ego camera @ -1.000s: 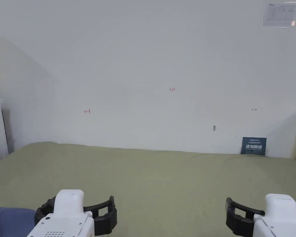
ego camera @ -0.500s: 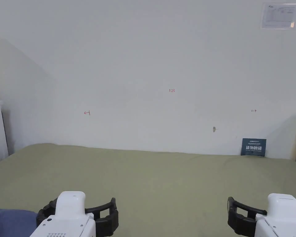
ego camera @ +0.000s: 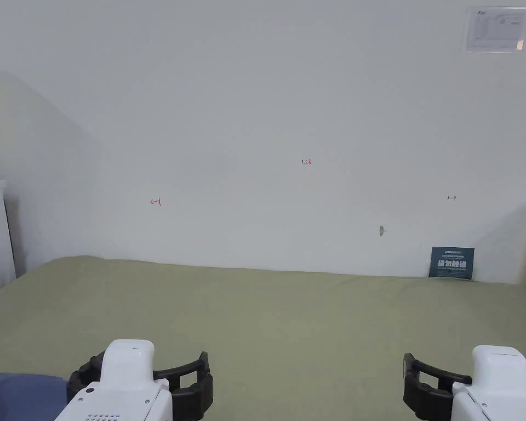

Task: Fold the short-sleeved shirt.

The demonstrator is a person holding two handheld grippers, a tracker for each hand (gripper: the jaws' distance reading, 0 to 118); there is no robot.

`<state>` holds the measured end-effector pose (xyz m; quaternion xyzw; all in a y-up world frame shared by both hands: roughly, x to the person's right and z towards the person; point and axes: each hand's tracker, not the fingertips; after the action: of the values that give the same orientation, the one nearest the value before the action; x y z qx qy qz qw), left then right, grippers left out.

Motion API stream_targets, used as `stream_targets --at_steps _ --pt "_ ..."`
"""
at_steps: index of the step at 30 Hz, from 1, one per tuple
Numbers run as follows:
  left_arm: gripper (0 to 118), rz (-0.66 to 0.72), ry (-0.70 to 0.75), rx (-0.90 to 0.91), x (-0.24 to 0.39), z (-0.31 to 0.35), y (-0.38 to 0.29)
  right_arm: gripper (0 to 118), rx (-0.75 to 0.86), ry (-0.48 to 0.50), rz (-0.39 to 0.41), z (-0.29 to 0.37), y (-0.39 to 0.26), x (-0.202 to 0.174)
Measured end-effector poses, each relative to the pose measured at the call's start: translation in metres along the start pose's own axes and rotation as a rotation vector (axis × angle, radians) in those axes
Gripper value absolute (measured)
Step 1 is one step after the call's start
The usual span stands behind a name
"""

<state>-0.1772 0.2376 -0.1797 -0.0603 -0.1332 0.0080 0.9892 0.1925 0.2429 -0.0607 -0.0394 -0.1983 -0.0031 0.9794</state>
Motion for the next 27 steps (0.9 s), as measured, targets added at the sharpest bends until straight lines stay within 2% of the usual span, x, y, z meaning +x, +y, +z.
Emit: stream_targets --at_steps 27 --pt "118 -0.03 0.009 0.012 0.004 0.0021 0.0035 118 0.016 0.002 0.021 0.0015 0.0048 -0.0027"
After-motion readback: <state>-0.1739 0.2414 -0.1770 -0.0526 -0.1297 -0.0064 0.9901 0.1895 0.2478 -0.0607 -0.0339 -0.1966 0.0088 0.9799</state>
